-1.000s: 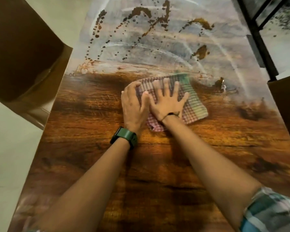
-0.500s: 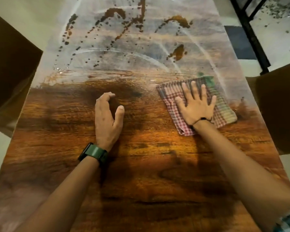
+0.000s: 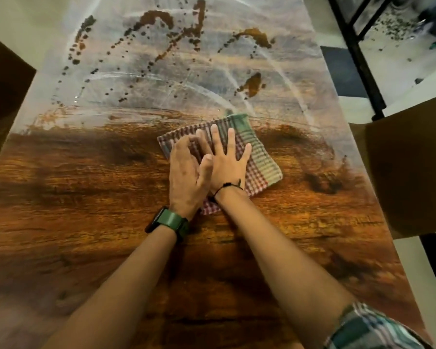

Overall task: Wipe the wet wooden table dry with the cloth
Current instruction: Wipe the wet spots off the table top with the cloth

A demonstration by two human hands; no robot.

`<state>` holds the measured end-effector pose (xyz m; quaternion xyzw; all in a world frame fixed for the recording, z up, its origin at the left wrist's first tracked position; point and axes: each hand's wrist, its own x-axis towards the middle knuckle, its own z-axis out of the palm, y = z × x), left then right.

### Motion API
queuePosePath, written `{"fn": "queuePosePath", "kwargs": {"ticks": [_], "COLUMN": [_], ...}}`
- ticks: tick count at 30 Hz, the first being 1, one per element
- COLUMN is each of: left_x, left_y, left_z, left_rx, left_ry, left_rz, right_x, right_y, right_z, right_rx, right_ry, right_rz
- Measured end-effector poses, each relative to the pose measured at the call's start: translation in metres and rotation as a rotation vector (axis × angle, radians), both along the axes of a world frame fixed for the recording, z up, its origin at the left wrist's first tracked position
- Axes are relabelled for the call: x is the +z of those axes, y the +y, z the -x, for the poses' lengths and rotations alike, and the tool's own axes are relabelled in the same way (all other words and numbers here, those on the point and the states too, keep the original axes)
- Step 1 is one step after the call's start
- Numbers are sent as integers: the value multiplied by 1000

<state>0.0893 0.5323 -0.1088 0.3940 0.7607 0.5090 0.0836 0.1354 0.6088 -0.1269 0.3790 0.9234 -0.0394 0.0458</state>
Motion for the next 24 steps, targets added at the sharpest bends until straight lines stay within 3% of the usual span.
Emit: {"fn": "queuePosePath", "kwargs": {"ticks": [3,10,14,17,20,22,24], "left_x": [-3,17,37,32,18,10,3], "left_y": [5,15,40,55,65,70,70], "left_z": [-1,-11,-23,-38,-50,-51,-48], "left_rx": [-63,-132,-135,-196,-273,-283,-265], "left_ry": [40,22,7,-43,-27,16,23], "left_rz": [8,-70,-90,-28,53,63,29], "right_x": [0,4,10,12,6,9,11], "right_y": [27,135,148,106,48,52,83], "right_z": [-24,-140,-157,-142,-151,-168,-180], "right_rx": [-21,-493,-584,-509,-211,-114,-158], "right_ry": [55,21,26,2,-15,-46,-62], "right_rz": [16,34,48,63,-3,21,34]}}
